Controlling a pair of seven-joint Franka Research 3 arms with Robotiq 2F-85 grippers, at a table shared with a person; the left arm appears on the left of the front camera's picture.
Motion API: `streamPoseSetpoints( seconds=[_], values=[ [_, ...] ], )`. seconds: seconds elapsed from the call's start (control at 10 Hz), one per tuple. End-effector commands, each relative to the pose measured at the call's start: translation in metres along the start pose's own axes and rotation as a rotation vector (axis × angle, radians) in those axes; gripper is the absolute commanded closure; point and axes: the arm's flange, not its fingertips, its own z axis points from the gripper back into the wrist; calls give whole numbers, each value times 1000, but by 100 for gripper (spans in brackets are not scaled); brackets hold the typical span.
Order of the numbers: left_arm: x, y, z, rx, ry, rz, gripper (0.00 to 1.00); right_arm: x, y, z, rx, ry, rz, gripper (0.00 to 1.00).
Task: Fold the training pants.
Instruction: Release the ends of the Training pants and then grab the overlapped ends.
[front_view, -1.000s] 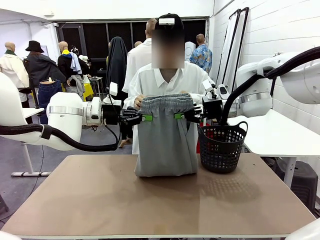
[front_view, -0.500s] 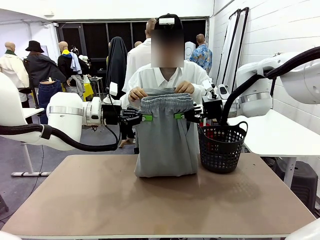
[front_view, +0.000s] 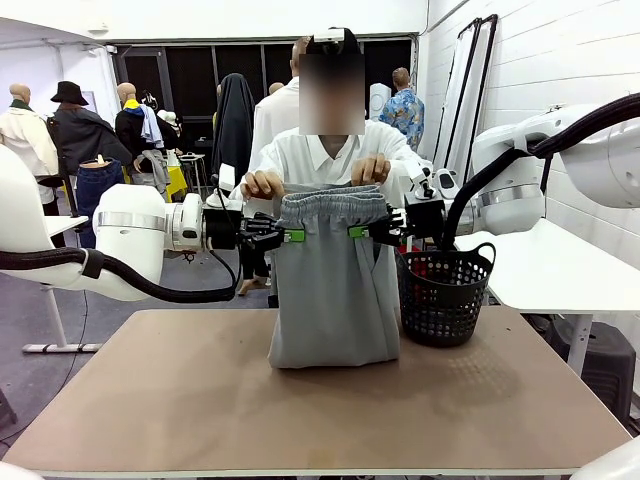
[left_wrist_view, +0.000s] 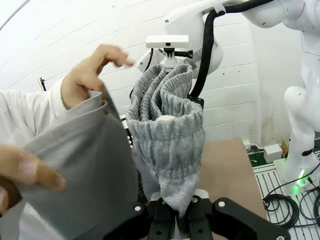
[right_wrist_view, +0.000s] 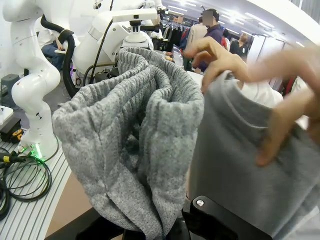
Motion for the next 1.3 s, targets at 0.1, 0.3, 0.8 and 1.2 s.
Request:
streamPoseSetpoints(
  seconds=[0.1, 0.3, 0.8, 1.2],
  values=[
    [0, -4, -1, 14, -22, -15, 100, 2, 1, -1, 10, -8, 1, 100],
    [0, -4, -1, 14, -22, -15, 100, 2, 1, -1, 10, -8, 1, 100],
    [0, -4, -1, 14, -22, -15, 100, 2, 1, -1, 10, -8, 1, 100],
    [0, -4, -1, 14, -22, -15, 100, 2, 1, -1, 10, -8, 1, 100]
  ],
)
